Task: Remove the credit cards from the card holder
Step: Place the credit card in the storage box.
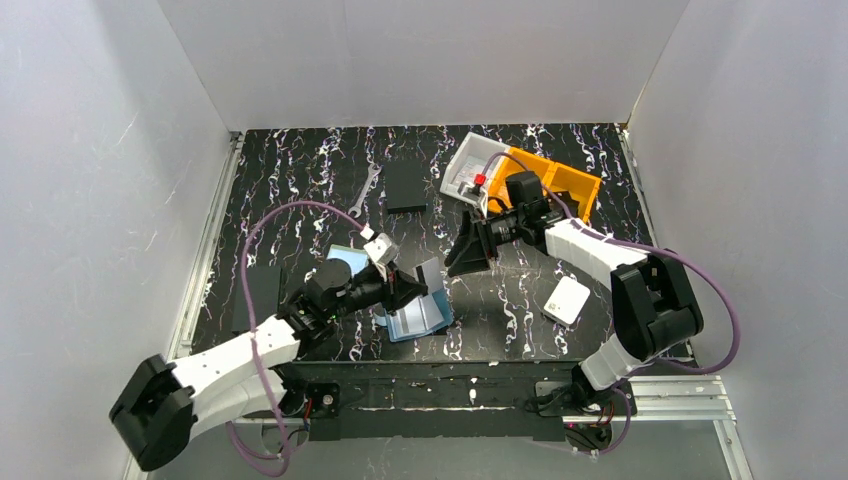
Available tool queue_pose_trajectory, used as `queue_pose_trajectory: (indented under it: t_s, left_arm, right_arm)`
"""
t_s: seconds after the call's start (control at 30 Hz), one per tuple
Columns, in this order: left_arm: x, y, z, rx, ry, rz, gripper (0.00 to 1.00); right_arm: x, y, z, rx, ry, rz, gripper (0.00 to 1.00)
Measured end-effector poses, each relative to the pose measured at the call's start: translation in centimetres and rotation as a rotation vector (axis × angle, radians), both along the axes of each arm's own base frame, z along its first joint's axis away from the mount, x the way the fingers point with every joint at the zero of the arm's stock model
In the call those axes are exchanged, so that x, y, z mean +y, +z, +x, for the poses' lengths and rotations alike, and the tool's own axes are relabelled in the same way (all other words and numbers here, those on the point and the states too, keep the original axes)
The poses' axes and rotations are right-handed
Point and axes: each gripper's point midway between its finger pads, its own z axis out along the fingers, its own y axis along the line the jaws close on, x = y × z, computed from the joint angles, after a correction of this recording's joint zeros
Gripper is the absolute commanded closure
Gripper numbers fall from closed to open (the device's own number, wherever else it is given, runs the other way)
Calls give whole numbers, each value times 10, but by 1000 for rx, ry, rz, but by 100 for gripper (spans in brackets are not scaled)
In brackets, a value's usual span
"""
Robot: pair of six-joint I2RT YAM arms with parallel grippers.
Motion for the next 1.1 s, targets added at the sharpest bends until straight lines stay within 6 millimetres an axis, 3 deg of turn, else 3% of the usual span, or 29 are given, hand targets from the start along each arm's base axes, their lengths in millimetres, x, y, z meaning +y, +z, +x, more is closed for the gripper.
queue_pose_trajectory:
  t_s: [0.33, 0.43, 0.63, 0.83, 0.97, 1.1]
  left_arm:
    - [52, 34, 8, -572, -53, 478, 100]
    - [50, 34, 1, -717, -109, 600, 100]
    - [31, 25, 5, -1010, -203, 918, 100]
    - [28, 7, 22, -1146, -219, 1178, 100]
    - [31, 17, 31, -1191, -157, 1237, 100]
    - [31, 31, 36, -1217, -86, 1235, 100]
  right_arm:
    - [-11, 35, 1, -88, -44, 45, 6]
    - [-10, 33, 3, -26, -74, 38, 2]
    - [0, 22, 7, 170, -138, -14, 2]
    - [18, 18, -4, 306, -115, -54, 3]
    - [31, 7, -17, 397, -75, -97, 5]
    - [39, -3, -28, 472, -42, -137, 15]
